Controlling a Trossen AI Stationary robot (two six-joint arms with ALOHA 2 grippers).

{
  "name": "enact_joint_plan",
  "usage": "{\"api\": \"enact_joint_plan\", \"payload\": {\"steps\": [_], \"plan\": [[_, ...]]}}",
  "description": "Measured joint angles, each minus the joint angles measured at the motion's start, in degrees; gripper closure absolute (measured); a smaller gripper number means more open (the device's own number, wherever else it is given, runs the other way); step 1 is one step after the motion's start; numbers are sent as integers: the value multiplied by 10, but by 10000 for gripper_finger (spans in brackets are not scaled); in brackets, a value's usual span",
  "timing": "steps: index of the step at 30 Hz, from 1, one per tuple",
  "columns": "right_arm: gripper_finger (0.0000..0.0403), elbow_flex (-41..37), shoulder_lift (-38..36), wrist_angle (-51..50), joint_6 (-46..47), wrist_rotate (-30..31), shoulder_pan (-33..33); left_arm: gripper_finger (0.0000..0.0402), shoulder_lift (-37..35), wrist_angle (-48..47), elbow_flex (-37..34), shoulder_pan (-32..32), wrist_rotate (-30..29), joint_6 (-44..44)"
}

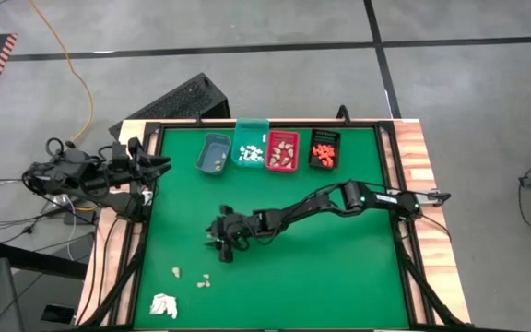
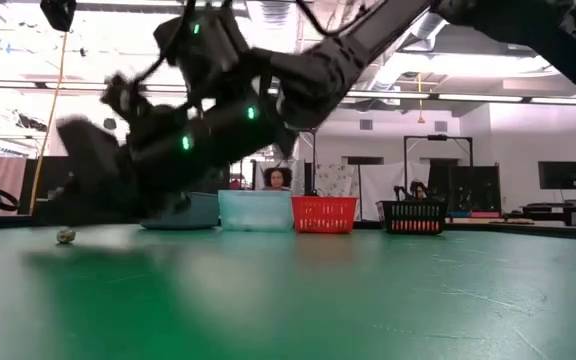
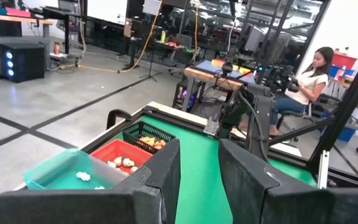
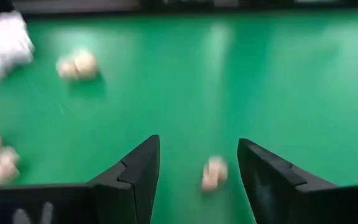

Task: Sort Halloween decoration
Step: Put the white skull toy into the blue bin

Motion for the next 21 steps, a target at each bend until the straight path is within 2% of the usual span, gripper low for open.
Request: {"api": "enact_joint_plan", "payload": {"steps": [10,21], "plan": [[202,-5,15,-13,10,1,-3,303,0,-5,0,0,-1,-1],[305,-6,15,-18,41,5,-4,303,0,-5,0,0,-2,-1]]}}
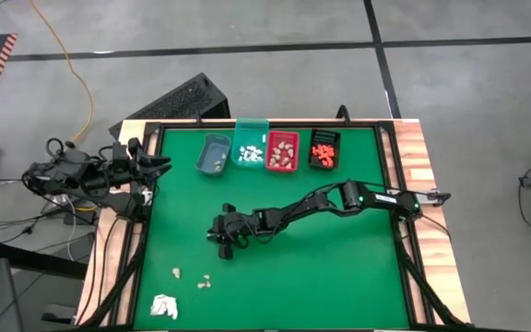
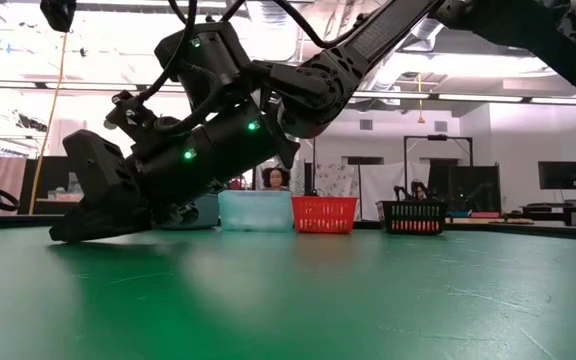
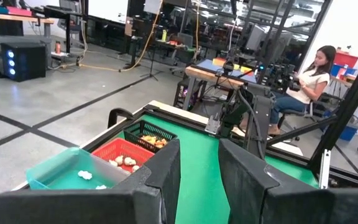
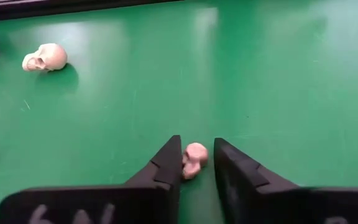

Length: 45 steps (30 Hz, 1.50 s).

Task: Sort Halloween decoration
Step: Put the white skull toy into the blue bin

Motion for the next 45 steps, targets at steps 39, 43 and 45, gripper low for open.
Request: {"api": "enact_joint_plan", "payload": {"steps": [39,43,45], "plan": [[355,318,-1,-284,-150,-4,-199,303,0,1,0,0,0,-5],[355,318,0,-311,-101,-4,-223,303,0,1,0,0,0,-5],[355,317,0,-324,-77,-4,-229,303,0,1,0,0,0,-5]]}}
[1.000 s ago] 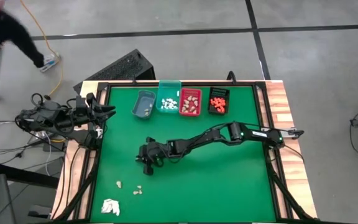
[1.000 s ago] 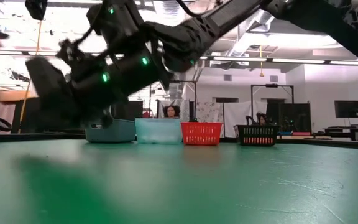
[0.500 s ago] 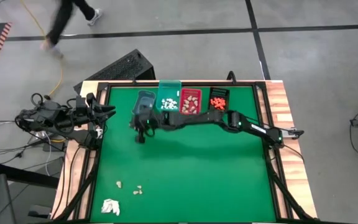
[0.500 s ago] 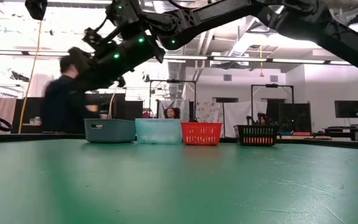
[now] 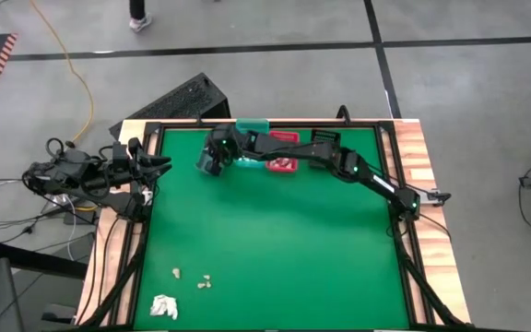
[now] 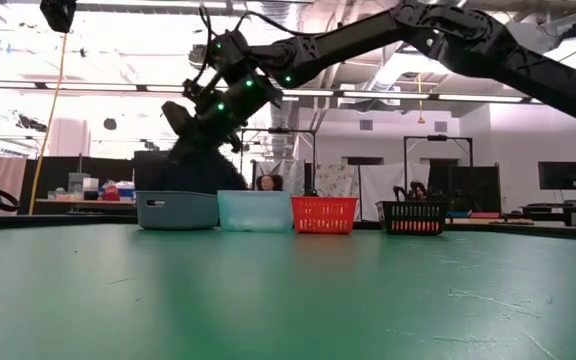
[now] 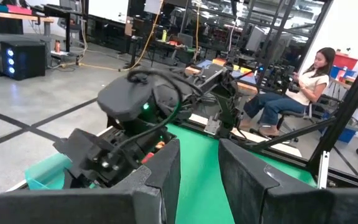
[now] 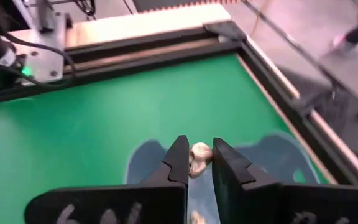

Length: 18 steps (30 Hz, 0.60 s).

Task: Sort Halloween decoration
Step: Put the white skull toy into the blue bin

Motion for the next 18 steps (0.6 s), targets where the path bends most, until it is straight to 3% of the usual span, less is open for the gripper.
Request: {"api": "enact_joint_plan", "payload": {"steps": [8,18], "plan": [[348,-24,1,-9,37,-1,-6,303,0,0,0,0,0,0],[275,-26,1,-7,32,-1,-9,303,0,0,0,0,0,0]]}}
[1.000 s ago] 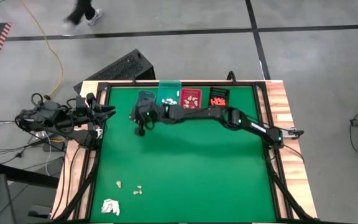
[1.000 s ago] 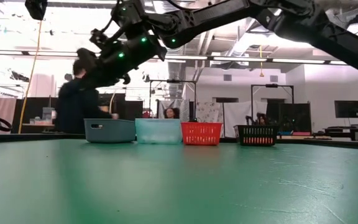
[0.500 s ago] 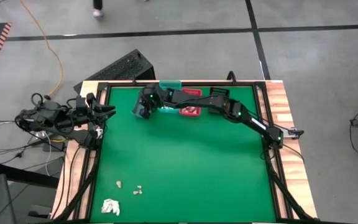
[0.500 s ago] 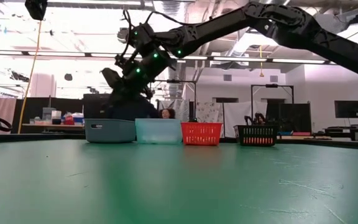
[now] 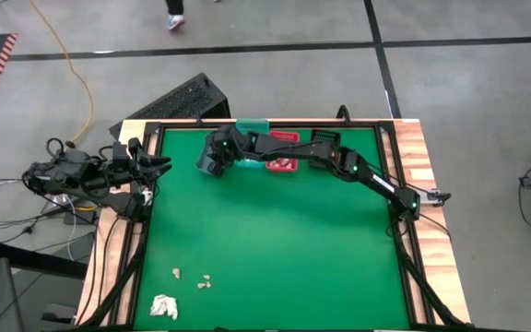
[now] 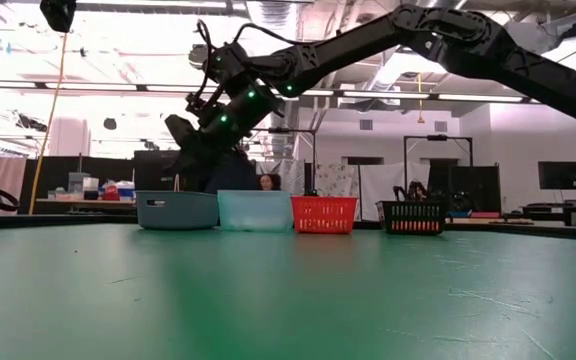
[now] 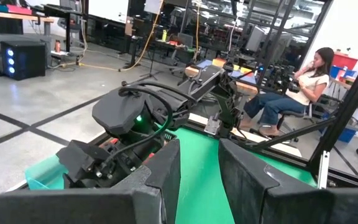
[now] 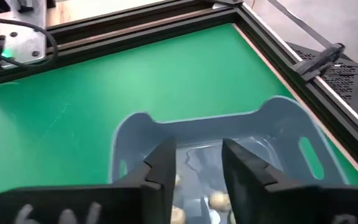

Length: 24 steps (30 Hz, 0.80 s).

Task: Sort Halloween decoration
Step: Put the white skull toy into the blue bin

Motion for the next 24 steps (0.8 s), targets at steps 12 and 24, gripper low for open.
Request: {"api": "enact_joint_plan", "payload": {"steps": [12,24], "plan": [[249,46,-5,-1,7,-215,11,303,0,0,0,0,0,0],[264,52,-34,17,36,-408,105,303,0,0,0,0,17,0]]}}
